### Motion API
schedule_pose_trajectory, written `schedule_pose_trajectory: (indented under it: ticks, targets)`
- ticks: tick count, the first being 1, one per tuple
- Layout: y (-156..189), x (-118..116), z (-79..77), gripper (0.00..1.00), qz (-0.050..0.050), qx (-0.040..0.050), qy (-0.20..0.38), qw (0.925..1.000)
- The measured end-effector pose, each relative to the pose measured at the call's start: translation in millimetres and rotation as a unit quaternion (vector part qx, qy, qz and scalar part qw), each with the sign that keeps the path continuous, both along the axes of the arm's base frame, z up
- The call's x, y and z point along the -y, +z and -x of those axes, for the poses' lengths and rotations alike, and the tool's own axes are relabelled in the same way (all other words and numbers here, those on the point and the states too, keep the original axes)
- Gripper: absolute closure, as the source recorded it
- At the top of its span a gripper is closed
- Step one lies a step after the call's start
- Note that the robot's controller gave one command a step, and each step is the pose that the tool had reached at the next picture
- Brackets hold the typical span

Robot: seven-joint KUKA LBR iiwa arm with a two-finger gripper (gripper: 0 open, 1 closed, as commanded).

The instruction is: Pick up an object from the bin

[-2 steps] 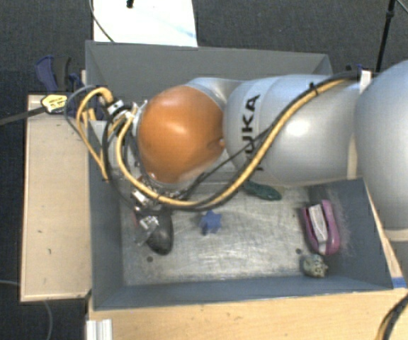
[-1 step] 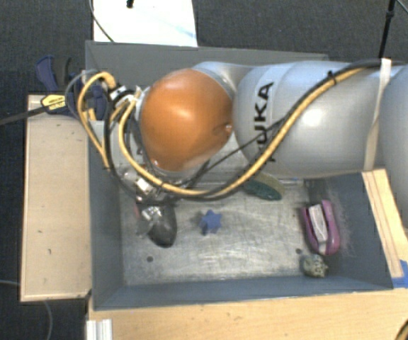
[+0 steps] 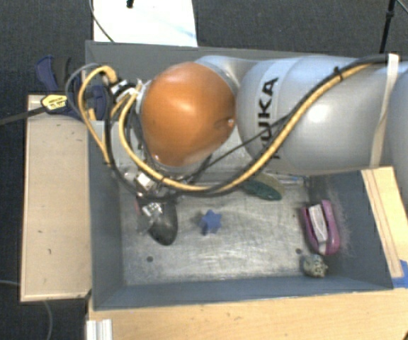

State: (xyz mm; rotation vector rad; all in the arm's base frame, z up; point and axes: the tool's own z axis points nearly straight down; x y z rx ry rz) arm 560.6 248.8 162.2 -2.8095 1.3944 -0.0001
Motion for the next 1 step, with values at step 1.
schedule_pose_trajectory:
  ticks: [1]
  targets:
    - [22.6,-0.9,-0.4,1.0,0.0,0.0004,-0.006,1.0]
